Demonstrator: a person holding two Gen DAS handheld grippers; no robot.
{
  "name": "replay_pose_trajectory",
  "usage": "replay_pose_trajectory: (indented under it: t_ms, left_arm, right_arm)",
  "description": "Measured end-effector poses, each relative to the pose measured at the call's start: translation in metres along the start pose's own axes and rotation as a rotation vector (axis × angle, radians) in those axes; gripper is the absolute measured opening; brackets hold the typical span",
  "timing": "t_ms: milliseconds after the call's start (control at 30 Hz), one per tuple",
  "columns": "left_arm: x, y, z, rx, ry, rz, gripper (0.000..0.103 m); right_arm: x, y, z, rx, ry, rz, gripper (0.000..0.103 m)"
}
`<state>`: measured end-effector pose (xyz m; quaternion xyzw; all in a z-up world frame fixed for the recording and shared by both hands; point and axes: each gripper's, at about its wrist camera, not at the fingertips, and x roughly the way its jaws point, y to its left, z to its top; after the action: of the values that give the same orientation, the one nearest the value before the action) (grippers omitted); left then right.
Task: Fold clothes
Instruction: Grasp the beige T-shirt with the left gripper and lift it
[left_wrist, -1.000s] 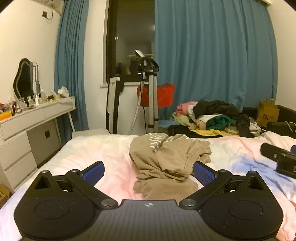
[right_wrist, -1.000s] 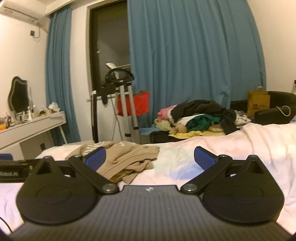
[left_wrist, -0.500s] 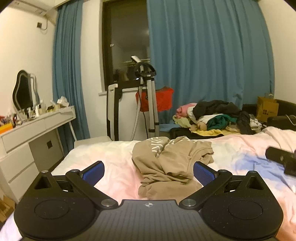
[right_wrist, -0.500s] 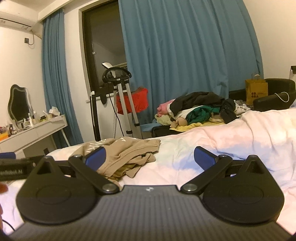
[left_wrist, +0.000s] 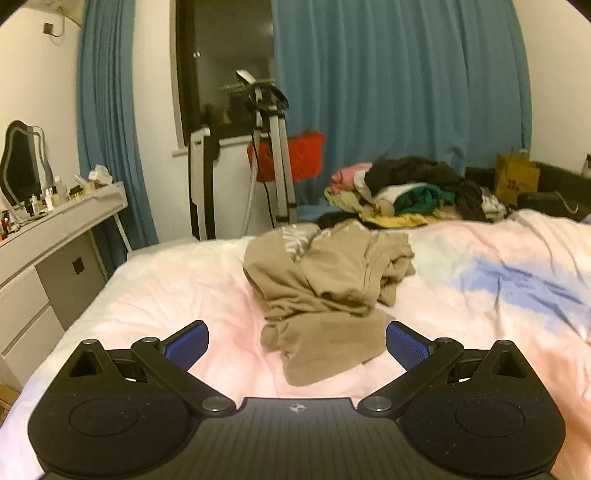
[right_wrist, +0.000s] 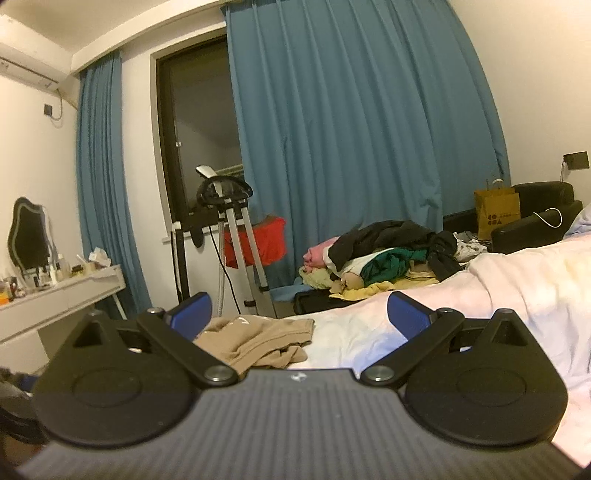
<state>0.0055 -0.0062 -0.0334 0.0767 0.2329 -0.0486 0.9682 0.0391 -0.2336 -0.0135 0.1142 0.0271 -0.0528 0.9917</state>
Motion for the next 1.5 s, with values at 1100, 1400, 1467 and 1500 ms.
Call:
replay_pose_trajectory:
  t_ms: [1100,1400,1467,1500]
  left_arm:
    - [0.184,-0.042,0.017,0.189,-0.014,-0.097,0.076]
    - [0.130,-0.053,0.016,0.276,-0.057,-0.134,0.075]
    - [0.126,-0.065,0.011,0.343,-0.091,-0.145,0.075]
    - [0.131,-0.072,0.007,0.380,-0.105,-0.136,0.075]
  right_arm:
    - [0.116,-0.045,-0.085,0.237,0.198,-0.100,0.103]
    - [0.118,-0.045,-0.087,0.229,0.213,-0.121,0.103]
    - [0.117,-0.041,-0.085,0.208,0.210,-0.118,0.103]
    - [0.116,-0.041,-0.084,0.205,0.210,-0.113,0.103]
